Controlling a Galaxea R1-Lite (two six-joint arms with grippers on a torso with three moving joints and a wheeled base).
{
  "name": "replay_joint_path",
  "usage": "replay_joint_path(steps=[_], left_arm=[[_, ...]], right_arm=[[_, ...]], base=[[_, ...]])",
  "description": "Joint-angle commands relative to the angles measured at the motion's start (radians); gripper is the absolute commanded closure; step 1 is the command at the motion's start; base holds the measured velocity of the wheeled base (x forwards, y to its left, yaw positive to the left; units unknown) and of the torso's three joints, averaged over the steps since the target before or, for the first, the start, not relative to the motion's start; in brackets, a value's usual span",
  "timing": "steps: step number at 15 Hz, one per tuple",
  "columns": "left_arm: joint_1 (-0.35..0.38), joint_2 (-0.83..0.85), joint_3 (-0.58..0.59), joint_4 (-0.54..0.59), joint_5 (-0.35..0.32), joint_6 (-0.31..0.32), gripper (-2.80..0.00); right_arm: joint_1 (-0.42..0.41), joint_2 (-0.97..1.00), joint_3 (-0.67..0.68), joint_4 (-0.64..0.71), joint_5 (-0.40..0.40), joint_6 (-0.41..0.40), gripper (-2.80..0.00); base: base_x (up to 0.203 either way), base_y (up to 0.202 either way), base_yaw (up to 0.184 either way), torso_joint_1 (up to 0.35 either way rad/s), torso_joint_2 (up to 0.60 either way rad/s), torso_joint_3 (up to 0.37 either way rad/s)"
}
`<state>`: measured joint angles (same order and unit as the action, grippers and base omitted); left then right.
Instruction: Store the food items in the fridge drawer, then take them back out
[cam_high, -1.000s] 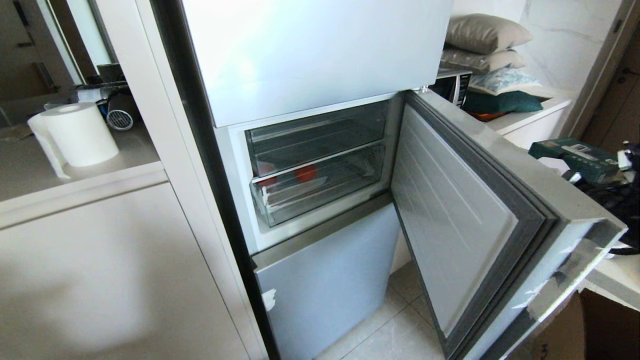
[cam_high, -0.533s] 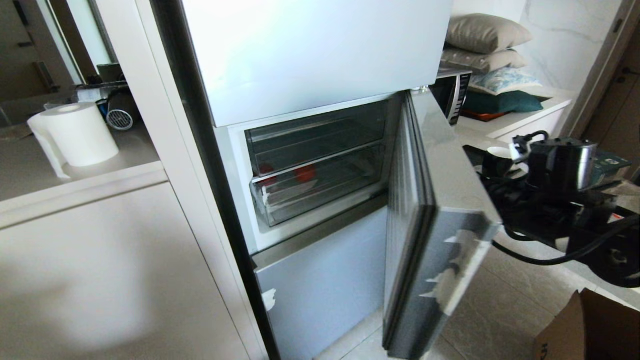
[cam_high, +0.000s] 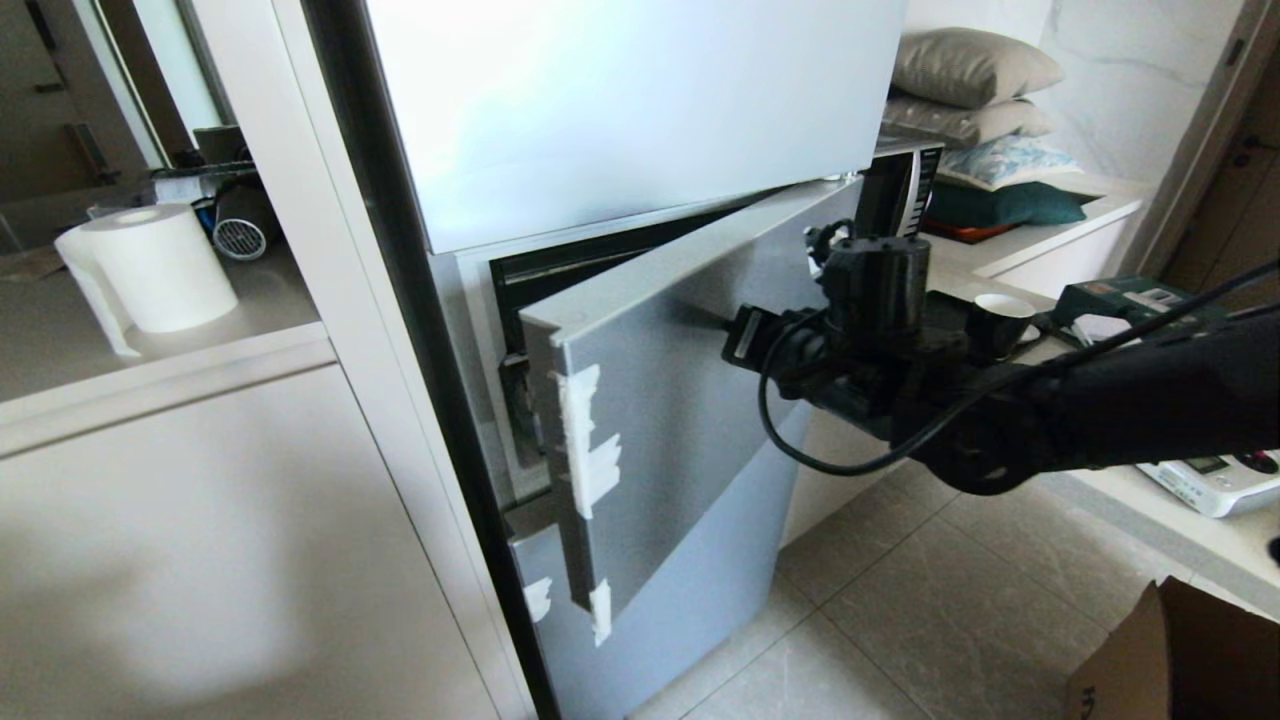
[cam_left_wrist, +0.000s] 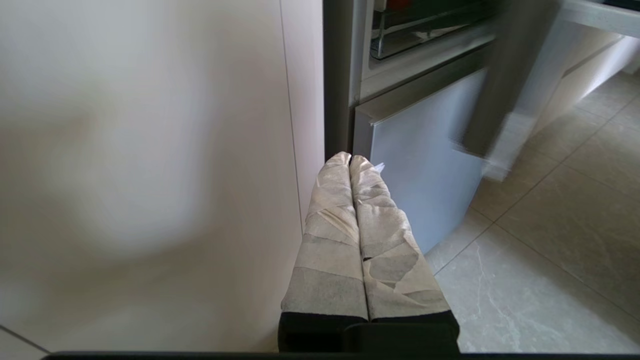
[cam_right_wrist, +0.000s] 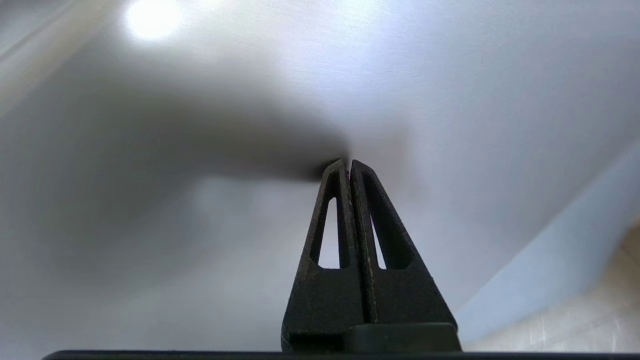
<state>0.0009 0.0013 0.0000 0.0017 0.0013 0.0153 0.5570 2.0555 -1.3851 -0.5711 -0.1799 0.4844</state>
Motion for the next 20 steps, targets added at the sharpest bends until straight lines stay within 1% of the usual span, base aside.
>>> replay_joint_path(steps=[1,2,4,8,10,12,13,15,16,17,19,20], left_arm=[[0.001,0.000,0.000,0.000,0.000,0.000,0.00],[0.001,0.000,0.000,0.000,0.000,0.000,0.00],[0.001,0.000,0.000,0.000,0.000,0.000,0.00],[0.001,0.000,0.000,0.000,0.000,0.000,0.00],[0.001,0.000,0.000,0.000,0.000,0.000,0.00],[0.001,0.000,0.000,0.000,0.000,0.000,0.00],[0.001,0.000,0.000,0.001,0.000,0.000,0.00],[0.001,0.000,0.000,0.000,0.000,0.000,0.00],[0.001,0.000,0.000,0.000,0.000,0.000,0.00],[0.001,0.000,0.000,0.000,0.000,0.000,0.00],[0.001,0.000,0.000,0.000,0.000,0.000,0.00],[0.001,0.000,0.000,0.000,0.000,0.000,0.00]], right_arm=[[0.014,0.196,-0.150,0.001,0.031,-0.017,0.00],[0.016,0.208,-0.153,-0.004,0.065,-0.021,0.00],[0.018,0.138,-0.082,-0.039,0.090,-0.021,0.00],[0.036,-0.158,0.233,-0.143,0.198,-0.020,0.00],[0.039,-0.247,0.338,-0.164,0.246,-0.019,0.00],[0.041,-0.292,0.397,-0.165,0.250,-0.026,0.00],[0.046,-0.341,0.453,-0.164,0.248,-0.028,0.00],[0.063,-0.493,0.601,-0.161,0.232,-0.047,0.00],[0.074,-0.580,0.684,-0.161,0.211,-0.077,0.00],[0.085,-0.672,0.771,-0.160,0.169,-0.119,0.00],[0.094,-0.847,0.952,-0.164,0.021,-0.200,0.00],[0.065,-0.927,1.059,-0.165,-0.027,-0.237,0.00]], base=[[0.000,0.000,0.000,0.000,0.00,0.000],[0.000,0.000,0.000,0.000,0.00,0.000],[0.000,0.000,0.000,0.000,0.00,0.000],[0.000,0.000,0.000,0.000,0.00,0.000],[0.000,0.000,0.000,0.000,0.00,0.000],[0.000,0.000,0.000,0.000,0.00,0.000],[0.000,0.000,0.000,0.000,0.00,0.000],[0.000,0.000,0.000,0.000,0.00,0.000],[0.000,0.000,0.000,0.000,0.00,0.000],[0.000,0.000,0.000,0.000,0.00,0.000],[0.000,0.000,0.000,0.000,0.00,0.000],[0.000,0.000,0.000,0.000,0.00,0.000]])
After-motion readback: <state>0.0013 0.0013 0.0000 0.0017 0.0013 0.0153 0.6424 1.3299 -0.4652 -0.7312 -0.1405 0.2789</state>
